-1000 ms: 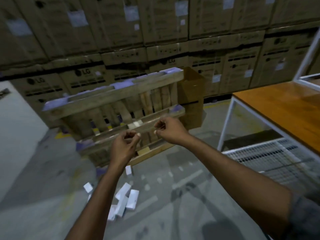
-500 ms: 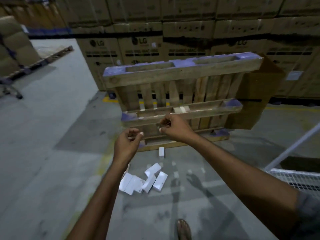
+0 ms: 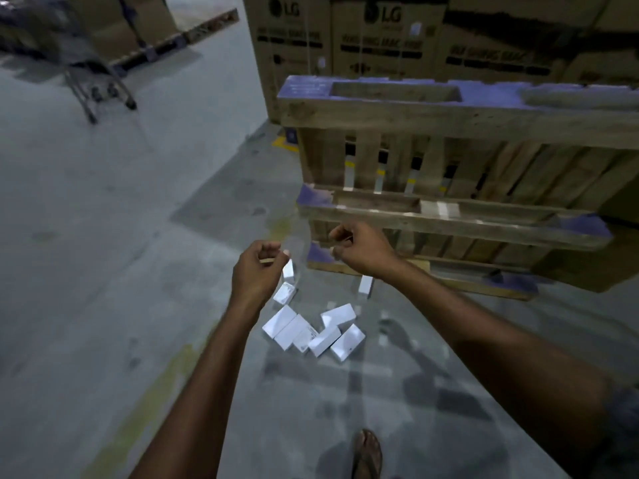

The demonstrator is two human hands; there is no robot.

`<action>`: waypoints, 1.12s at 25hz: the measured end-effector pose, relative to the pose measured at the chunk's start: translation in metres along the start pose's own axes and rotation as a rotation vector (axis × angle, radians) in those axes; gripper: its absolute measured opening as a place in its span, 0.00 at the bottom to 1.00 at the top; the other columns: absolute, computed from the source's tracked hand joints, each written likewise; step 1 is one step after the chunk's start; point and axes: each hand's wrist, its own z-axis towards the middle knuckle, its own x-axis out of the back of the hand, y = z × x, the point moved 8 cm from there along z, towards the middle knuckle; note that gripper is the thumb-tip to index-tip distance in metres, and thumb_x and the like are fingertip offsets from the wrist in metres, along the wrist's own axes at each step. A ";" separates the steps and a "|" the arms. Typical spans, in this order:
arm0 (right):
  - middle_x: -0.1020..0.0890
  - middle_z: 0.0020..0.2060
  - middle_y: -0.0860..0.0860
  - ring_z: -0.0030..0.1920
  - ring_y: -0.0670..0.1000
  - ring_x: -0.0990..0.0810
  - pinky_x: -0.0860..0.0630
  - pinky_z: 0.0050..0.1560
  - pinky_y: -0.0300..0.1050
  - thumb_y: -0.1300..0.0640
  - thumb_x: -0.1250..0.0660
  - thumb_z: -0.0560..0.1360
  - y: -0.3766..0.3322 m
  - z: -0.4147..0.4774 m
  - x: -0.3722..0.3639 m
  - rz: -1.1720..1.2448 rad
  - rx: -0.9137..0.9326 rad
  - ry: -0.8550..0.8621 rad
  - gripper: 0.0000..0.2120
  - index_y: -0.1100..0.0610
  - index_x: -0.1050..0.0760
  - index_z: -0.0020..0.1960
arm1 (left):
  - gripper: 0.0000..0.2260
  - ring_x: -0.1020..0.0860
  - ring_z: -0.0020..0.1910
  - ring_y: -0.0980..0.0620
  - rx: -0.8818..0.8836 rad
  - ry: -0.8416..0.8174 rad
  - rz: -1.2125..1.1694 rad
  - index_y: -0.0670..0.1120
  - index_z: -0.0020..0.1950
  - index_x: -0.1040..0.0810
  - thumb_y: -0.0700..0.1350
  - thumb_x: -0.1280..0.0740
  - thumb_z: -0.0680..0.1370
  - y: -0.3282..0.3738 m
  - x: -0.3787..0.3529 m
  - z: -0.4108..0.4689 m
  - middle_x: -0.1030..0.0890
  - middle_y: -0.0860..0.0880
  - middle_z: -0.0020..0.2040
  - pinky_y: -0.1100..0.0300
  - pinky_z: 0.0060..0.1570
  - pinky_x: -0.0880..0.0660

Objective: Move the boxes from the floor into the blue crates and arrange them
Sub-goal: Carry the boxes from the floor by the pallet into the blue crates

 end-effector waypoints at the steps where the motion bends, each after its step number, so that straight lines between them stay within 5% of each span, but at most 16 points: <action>1: 0.15 0.46 0.47 0.48 0.49 0.17 0.24 0.47 0.40 0.59 0.28 0.70 0.003 0.007 -0.007 0.001 0.002 -0.011 0.12 0.53 0.17 0.53 | 0.09 0.18 0.44 0.56 0.028 0.001 0.013 0.50 0.54 0.17 0.51 0.26 0.75 -0.009 -0.001 0.004 0.16 0.57 0.46 0.58 0.47 0.24; 10: 0.18 0.42 0.46 0.42 0.47 0.21 0.26 0.45 0.41 0.58 0.28 0.71 0.041 0.045 -0.047 -0.069 -0.055 -0.074 0.11 0.53 0.17 0.53 | 0.07 0.20 0.41 0.58 0.152 -0.051 0.007 0.48 0.52 0.17 0.47 0.26 0.76 -0.076 -0.031 0.035 0.17 0.57 0.43 0.61 0.45 0.26; 22: 0.15 0.49 0.49 0.49 0.50 0.17 0.18 0.52 0.52 0.57 0.31 0.71 0.025 0.108 -0.101 -0.067 -0.099 -0.117 0.12 0.53 0.17 0.53 | 0.05 0.17 0.46 0.53 0.221 -0.006 0.009 0.54 0.50 0.17 0.49 0.26 0.76 -0.114 0.028 0.100 0.16 0.57 0.46 0.54 0.51 0.23; 28: 0.17 0.41 0.44 0.44 0.46 0.19 0.28 0.44 0.38 0.58 0.28 0.70 0.027 0.176 -0.159 -0.028 -0.183 -0.059 0.08 0.50 0.18 0.49 | 0.04 0.18 0.45 0.57 0.254 -0.090 0.020 0.53 0.50 0.17 0.48 0.27 0.76 -0.170 0.027 0.181 0.17 0.57 0.45 0.58 0.48 0.24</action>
